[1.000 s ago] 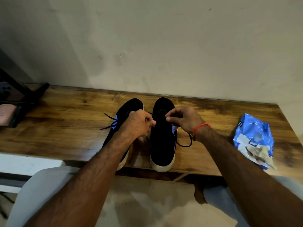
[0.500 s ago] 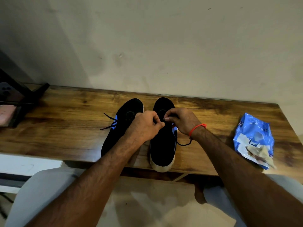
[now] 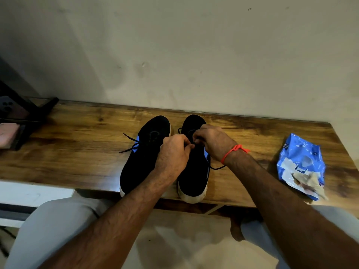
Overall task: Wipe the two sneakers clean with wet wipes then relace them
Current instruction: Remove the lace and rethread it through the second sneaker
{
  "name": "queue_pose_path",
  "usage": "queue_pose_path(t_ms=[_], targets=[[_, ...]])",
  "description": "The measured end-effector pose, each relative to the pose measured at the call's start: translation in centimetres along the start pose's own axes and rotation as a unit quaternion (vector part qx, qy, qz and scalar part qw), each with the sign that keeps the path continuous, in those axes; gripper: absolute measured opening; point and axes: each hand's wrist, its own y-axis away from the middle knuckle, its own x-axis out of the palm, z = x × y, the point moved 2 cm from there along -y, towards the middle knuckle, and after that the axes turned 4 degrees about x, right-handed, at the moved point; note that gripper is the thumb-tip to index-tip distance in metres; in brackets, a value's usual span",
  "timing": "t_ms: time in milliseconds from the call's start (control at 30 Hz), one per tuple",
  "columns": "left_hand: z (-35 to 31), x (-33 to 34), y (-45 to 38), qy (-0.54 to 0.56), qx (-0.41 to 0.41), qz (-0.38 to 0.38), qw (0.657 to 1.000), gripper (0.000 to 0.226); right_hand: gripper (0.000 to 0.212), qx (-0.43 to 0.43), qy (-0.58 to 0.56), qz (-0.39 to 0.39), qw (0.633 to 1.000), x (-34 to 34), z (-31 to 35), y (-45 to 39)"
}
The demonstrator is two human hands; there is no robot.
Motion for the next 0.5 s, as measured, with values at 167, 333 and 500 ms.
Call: queue_pose_path(t_ms=[167,333,500], targets=[[0.19,0.30,0.28,0.022,-0.008,-0.011,1.000,0.012,0.012,0.066,-0.095,0.027,0.993,-0.22,-0.23,0.07],[0.25,0.55,0.57,0.063,-0.017,-0.019,0.998,0.013,0.008,0.135,-0.221,0.035,0.965,-0.22,-0.43,0.46],[0.39,0.61,0.61,0.079,-0.028,-0.019,0.996,0.011,0.008,0.185,-0.290,-0.014,0.939,0.52,-0.23,0.27]])
